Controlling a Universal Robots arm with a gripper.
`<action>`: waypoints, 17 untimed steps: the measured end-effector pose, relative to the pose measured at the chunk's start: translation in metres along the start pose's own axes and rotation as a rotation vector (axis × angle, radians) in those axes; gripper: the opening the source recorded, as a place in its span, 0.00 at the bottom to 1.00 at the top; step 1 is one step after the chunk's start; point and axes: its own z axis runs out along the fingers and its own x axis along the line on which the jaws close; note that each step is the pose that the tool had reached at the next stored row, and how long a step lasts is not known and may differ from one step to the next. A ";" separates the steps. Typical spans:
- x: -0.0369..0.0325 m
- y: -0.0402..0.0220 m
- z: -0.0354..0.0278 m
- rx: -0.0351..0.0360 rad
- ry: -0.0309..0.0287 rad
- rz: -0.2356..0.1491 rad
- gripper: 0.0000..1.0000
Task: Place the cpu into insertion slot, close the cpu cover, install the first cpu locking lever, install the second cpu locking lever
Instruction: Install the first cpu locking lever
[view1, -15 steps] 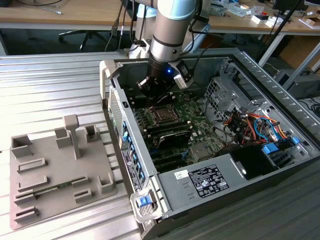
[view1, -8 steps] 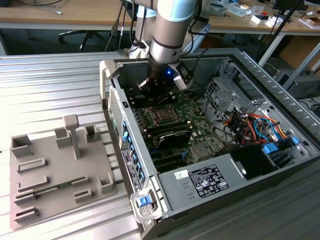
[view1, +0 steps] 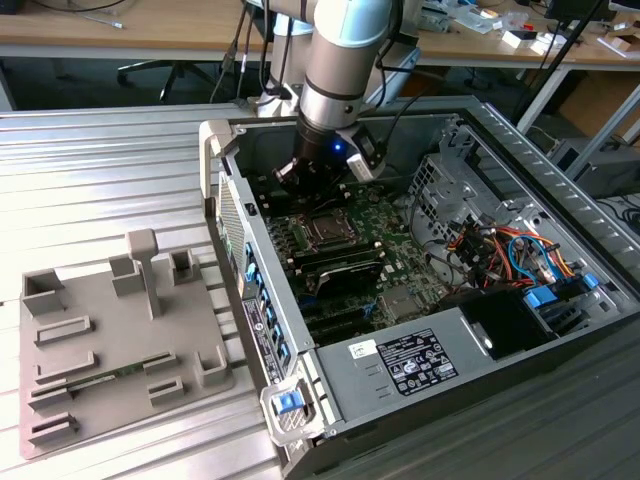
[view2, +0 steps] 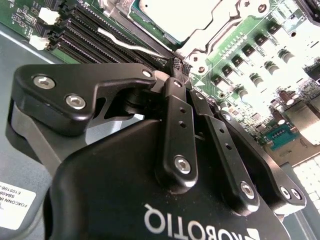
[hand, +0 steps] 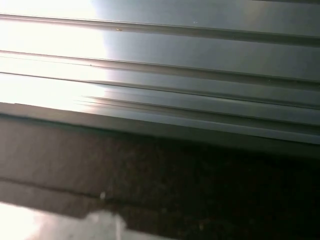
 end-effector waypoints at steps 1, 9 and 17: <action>0.0000 0.0000 0.0006 -0.0001 -0.0001 0.000 0.11; 0.0000 0.0000 0.0037 0.0000 0.0001 -0.002 0.11; -0.0002 0.0000 0.0054 -0.0002 0.0002 -0.002 0.11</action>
